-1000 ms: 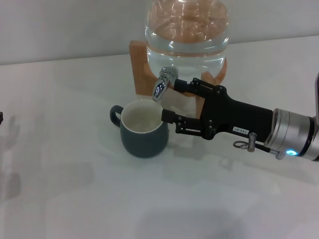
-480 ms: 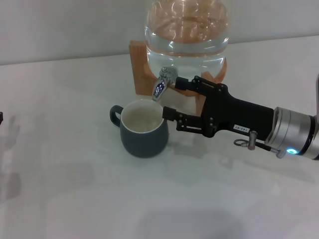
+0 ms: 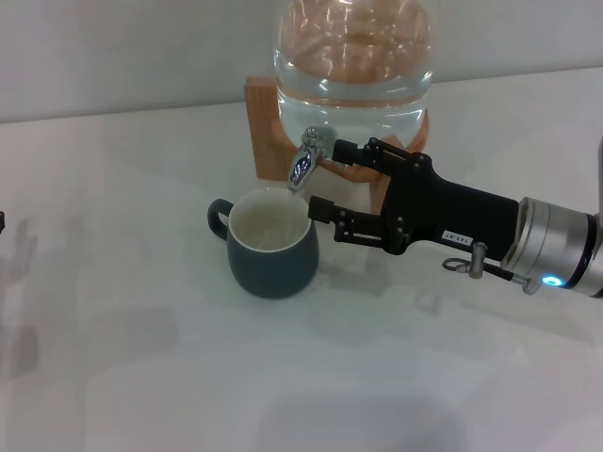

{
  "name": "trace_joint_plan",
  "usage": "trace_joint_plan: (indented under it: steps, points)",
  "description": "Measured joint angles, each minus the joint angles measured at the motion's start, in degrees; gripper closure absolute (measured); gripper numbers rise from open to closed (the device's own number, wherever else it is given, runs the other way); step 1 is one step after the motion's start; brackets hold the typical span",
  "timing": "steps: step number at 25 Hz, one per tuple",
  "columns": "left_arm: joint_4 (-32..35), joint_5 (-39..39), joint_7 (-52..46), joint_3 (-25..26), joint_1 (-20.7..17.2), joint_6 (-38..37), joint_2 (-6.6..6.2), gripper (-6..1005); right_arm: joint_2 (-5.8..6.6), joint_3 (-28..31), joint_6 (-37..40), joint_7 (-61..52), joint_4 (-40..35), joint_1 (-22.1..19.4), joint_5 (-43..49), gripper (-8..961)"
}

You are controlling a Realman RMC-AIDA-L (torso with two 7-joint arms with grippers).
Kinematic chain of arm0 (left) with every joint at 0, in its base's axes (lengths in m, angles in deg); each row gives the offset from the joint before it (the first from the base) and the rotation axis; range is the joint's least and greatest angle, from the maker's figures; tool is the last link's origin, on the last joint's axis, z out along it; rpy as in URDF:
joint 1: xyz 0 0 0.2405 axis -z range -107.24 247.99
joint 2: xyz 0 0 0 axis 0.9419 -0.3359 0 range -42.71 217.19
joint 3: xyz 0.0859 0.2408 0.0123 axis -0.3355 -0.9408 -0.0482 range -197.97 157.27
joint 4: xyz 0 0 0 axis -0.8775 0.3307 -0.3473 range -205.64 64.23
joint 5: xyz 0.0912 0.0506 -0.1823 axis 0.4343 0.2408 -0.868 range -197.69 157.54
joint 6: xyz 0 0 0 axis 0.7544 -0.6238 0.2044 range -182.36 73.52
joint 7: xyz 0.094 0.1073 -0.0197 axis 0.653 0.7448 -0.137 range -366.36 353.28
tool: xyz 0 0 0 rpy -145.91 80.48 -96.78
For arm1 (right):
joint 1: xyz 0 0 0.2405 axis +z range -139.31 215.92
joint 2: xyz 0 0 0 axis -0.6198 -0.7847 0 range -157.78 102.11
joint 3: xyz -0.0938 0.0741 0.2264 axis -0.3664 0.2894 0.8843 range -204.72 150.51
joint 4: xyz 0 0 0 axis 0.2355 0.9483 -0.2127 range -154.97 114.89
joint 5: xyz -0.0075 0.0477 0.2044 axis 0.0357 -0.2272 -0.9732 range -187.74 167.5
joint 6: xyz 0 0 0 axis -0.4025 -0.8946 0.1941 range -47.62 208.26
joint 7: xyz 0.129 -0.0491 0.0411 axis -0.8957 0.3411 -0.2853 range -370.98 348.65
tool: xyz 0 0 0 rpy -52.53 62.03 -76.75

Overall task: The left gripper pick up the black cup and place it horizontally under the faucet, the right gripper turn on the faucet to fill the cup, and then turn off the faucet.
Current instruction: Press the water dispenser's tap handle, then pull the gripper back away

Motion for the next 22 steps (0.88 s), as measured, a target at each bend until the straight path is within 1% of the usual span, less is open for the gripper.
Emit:
trace_joint_plan:
  steps: [3, 10, 14, 22]
  points:
    - [-0.1, 0.0, 0.0, 0.0, 0.0, 0.0, 0.0, 119, 0.02, -0.1, -0.8, -0.2, -0.4, -0.2, 0.0, 97]
    - [-0.1, 0.0, 0.0, 0.0, 0.0, 0.0, 0.0, 119, -0.07, -1.0, -2.3, -1.6, -3.0, -2.3, 0.4, 97]
    - [-0.1, 0.0, 0.0, 0.0, 0.1, 0.0, 0.0, 119, -0.11, -2.1, -2.2, -1.7, -3.0, -2.3, 0.5, 96]
    - [0.0, 0.0, 0.0, 0.0, 0.2, 0.0, 0.06, 119, -0.15, -4.4, 0.7, -1.6, -3.0, -1.3, 0.2, 96]
